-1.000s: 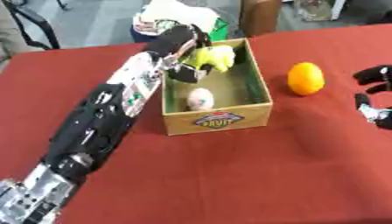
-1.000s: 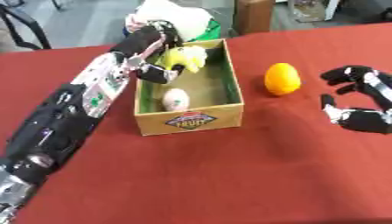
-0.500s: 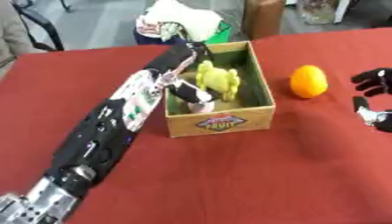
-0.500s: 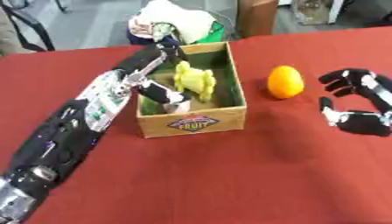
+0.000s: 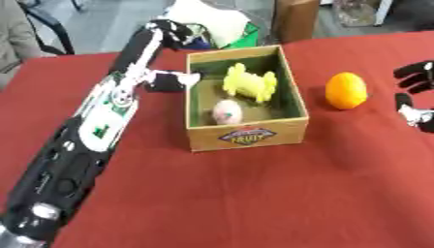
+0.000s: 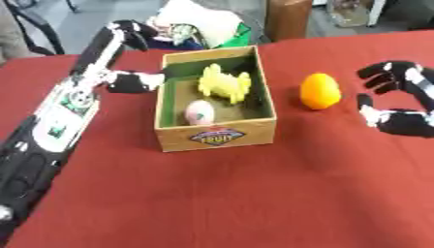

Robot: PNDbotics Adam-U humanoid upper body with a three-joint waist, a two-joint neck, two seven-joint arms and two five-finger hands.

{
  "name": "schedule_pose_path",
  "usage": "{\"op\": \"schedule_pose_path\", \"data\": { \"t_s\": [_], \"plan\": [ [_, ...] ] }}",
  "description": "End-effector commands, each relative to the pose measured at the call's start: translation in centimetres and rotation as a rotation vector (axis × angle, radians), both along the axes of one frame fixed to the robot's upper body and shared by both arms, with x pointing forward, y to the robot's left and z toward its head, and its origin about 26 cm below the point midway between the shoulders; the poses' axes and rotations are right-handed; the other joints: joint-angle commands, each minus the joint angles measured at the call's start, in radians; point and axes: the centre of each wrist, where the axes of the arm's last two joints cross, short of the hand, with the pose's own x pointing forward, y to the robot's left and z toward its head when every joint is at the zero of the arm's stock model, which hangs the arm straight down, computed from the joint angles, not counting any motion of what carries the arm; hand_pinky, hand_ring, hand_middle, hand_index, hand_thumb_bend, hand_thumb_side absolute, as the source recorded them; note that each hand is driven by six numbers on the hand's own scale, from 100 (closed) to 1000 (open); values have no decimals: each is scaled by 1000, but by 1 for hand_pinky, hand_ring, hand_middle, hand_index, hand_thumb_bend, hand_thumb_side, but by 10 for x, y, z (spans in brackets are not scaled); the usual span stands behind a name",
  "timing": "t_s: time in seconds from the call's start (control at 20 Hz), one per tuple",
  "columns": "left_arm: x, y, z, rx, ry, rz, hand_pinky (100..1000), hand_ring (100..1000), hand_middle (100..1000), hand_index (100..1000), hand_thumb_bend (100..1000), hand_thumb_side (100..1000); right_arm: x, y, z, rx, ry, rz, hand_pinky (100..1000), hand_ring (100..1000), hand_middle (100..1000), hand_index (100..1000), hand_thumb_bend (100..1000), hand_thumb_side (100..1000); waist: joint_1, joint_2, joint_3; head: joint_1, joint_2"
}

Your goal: Pick up objects on the table and place them in the box.

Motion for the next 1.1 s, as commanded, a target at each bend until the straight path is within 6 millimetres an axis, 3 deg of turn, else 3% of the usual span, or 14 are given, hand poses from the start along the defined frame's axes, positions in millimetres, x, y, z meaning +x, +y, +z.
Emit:
{"op": "schedule_pose_path", "data": {
  "t_s": [0.05,0.4,0.5,0.85,1.1],
  "plan": [
    [-14,16,18,-72,-62,27,693,587,606,735,482,171,3,-12,22,-63,-56,-21,740,764,760,813,100,100,-7,-12,6,-10,-13],
    [-31,28,2,-184,-49,55,686,576,593,729,462,159,23,-21,27,-144,-63,-54,749,777,770,819,100,100,-9,-10,27,-29,-15],
    [-34,30,-2,-209,-46,62,684,574,591,729,457,157,29,-24,22,-163,-47,-65,750,780,771,820,100,114,-10,-10,32,-33,-14],
    [-40,30,-7,-254,-40,58,683,573,589,729,448,155,50,-34,-2,-201,11,-116,752,792,774,821,229,179,-10,-12,56,-50,-13],
    [-41,27,-10,-262,-27,45,683,572,588,730,445,157,65,-31,-18,-202,30,-156,750,796,772,821,273,215,-8,-13,71,-63,-10]
  ]
}}
